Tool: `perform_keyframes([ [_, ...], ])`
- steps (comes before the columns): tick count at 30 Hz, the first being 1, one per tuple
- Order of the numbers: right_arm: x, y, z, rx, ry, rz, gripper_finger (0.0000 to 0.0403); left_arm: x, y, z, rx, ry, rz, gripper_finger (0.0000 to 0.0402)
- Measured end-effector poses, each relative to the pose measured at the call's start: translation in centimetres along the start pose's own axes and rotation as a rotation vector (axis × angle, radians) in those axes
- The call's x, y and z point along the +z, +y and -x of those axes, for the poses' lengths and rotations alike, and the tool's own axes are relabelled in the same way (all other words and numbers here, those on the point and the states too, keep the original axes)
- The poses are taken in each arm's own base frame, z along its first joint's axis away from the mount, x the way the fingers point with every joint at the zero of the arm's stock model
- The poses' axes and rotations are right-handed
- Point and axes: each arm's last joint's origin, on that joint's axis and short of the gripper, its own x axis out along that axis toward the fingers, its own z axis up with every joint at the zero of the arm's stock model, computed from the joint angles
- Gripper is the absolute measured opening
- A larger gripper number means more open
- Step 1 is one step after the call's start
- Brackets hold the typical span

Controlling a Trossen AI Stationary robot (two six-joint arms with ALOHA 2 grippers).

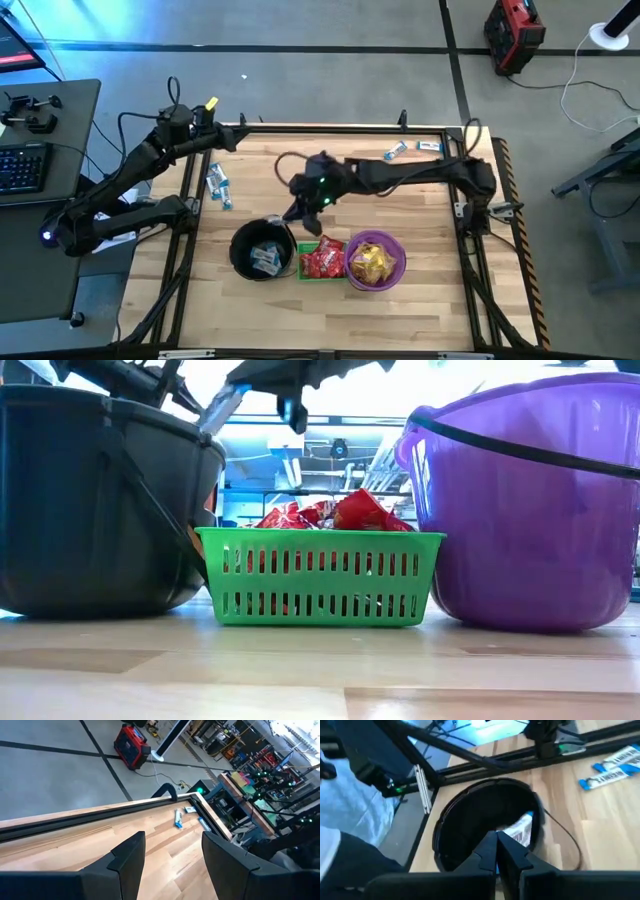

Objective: Sort candy by brand, put in halloween buckets
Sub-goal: Put the white chocolate into the black bucket

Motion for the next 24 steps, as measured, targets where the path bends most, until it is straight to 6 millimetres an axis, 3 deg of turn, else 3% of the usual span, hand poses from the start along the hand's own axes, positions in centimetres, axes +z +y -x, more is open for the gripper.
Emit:
perform_keyframes([
  [6, -1.9, -0.8, -3.4, 0.006, 0.038, 0.031, 0.0000, -0.2, -0.2, -0.1, -0.015, 0.010, -0.014, 0.0186],
  [10, -2.0, -0.6, -3.8, 0.013, 0.036, 0.021, 0.0011, -0.3, -0.5, -0.1, -0.027, 0.019, -0.027, 0.0186],
  [13, -2.1, -0.7, -4.0, 0.012, 0.040, 0.011, 0.0052, -0.4, -0.6, -0.1, -0.033, 0.024, -0.028, 0.0186],
  [20, -0.5, -0.4, -3.3, 0.016, -0.010, 0.018, 0.0183, -0.5, -0.8, -0.1, -0.047, 0.035, -0.028, 0.0186],
  [24, 1.7, -0.6, -0.3, -0.028, 0.016, 0.046, 0.0210, -1.5, -1.3, -0.3, -0.062, 0.167, -0.093, 0.0186],
])
